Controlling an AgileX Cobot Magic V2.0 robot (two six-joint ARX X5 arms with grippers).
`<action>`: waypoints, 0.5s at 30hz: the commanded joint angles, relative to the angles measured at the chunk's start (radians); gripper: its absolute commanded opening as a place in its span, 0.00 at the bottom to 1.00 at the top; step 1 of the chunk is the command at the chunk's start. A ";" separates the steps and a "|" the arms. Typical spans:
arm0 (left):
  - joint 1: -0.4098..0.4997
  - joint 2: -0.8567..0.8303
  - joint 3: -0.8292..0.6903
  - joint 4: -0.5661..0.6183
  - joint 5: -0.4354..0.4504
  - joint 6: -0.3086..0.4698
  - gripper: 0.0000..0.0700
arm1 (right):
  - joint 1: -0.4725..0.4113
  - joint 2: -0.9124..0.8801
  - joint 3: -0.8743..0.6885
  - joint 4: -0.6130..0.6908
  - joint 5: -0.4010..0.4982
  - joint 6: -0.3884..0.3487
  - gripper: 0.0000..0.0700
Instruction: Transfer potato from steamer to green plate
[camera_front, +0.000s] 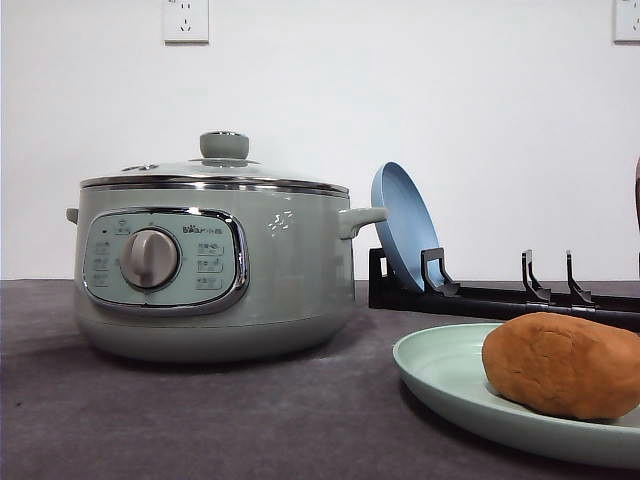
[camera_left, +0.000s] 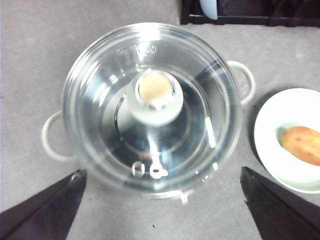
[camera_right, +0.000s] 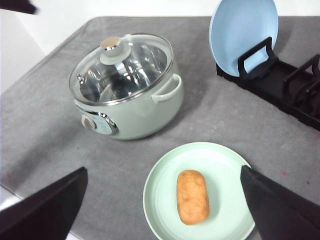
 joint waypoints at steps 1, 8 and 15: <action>-0.005 -0.098 -0.072 0.046 -0.002 0.000 0.92 | 0.004 0.004 0.013 0.000 0.001 -0.023 0.88; -0.005 -0.496 -0.460 0.254 -0.001 0.005 0.92 | 0.004 0.004 0.013 -0.005 0.001 -0.031 0.88; -0.005 -0.813 -0.734 0.371 0.002 -0.040 0.92 | 0.004 0.004 0.013 -0.007 0.001 -0.042 0.88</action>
